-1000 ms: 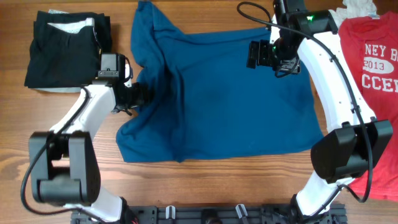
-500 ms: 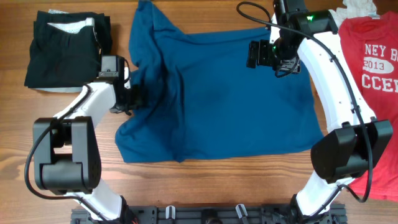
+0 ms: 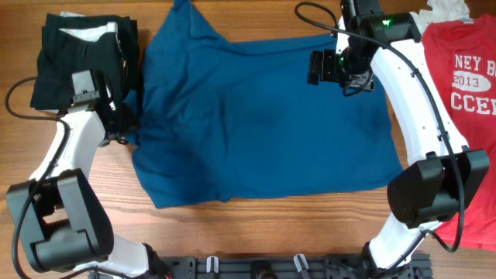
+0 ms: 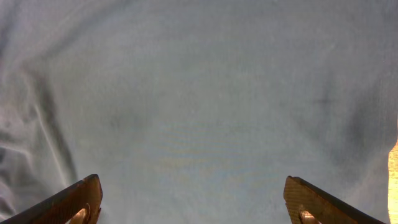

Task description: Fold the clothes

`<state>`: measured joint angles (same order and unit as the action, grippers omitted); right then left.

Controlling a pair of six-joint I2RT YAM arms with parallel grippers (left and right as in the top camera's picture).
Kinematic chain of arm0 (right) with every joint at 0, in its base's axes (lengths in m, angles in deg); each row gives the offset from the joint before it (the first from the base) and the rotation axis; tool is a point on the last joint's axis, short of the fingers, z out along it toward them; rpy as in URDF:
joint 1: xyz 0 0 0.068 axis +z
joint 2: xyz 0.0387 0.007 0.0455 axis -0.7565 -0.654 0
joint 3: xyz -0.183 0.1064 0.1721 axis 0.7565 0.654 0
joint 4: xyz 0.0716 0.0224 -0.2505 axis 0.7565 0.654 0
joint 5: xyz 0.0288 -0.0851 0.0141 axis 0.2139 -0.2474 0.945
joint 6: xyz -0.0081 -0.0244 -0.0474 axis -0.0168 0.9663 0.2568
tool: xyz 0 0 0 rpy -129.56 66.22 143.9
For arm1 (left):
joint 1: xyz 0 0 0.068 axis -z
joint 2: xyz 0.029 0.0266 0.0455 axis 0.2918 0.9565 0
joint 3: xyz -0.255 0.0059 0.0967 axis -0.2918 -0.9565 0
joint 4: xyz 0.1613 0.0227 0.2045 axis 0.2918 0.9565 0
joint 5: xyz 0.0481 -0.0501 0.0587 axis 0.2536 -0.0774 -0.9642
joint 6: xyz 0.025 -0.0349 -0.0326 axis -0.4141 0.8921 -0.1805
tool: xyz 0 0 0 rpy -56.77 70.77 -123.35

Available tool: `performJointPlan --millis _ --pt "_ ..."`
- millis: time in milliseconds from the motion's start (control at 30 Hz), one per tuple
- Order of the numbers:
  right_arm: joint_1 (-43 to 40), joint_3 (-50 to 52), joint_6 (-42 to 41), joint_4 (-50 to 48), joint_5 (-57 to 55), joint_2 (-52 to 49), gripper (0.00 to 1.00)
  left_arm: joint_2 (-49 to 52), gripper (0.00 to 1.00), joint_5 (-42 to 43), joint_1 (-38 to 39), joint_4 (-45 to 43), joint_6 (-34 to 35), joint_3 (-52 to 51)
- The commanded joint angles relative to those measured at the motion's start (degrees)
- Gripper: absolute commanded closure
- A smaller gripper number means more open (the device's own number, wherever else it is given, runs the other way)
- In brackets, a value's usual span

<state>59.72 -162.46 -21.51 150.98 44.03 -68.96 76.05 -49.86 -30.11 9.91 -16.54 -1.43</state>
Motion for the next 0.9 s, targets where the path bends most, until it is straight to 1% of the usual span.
performJointPlan --millis 0,133,233,267,300,333,400,467,567,667,700,767,867 --pt "-0.22 0.31 0.63 -1.55 0.22 0.59 0.11 -1.7 0.29 -0.04 -0.22 0.79 -0.13 0.46" --pt "-0.74 -1.25 -2.05 -1.53 0.24 5.07 0.11 -6.38 0.22 0.2 -0.26 7.5 2.34 4.72" --pt "-0.74 -1.27 -2.38 -0.2 0.22 10.67 0.11 -13.16 0.16 1.68 -0.24 11.17 4.7 6.75" --pt "-0.74 -1.27 -2.95 0.81 0.07 12.44 0.11 -16.46 0.14 3.91 -0.2 11.91 4.81 6.75" --pt "-0.74 -1.27 -4.09 3.87 -1.05 15.82 0.11 -20.81 0.12 7.23 -0.09 13.35 4.81 6.75" --pt "-0.72 -1.27 -5.31 6.14 -2.01 17.68 0.11 -24.02 0.12 9.53 0.11 15.23 4.81 6.73" --pt "-0.72 -1.09 -7.61 11.17 -2.95 20.81 0.11 -28.79 0.12 11.32 1.2 19.3 4.85 6.73" --pt "-0.72 -0.87 -10.16 15.19 -3.45 22.34 0.11 -31.23 0.13 11.3 2.86 22.23 5.95 6.73" --pt "-0.72 1.7 -12.59 17.88 -3.74 24.44 0.11 -32.57 0.14 11.3 7.17 26.71 6.62 6.62" --pt "-0.72 6.45 -14.25 17.03 -5.4 26.43 0.1 -32.57 0.15 11.23 12.15 30.1 10.45 4.87" --pt "-0.72 8.94 -14.32 15.72 -5.35 27.15 0.09 -32.57 0.15 11.23 14.49 30.42 12.07 3.32" --pt "-0.72 13.2 -14.6 12.87 -5.01 27.69 0.07 -32.54 0.15 11.28 18.49 29.97 14.64 0.04" --pt "-0.72 20.7 -13.51 5.81 -0.79 27.69 0.07 -32.54 0.15 11.28 25.05 28.76 20.11 -5.73"
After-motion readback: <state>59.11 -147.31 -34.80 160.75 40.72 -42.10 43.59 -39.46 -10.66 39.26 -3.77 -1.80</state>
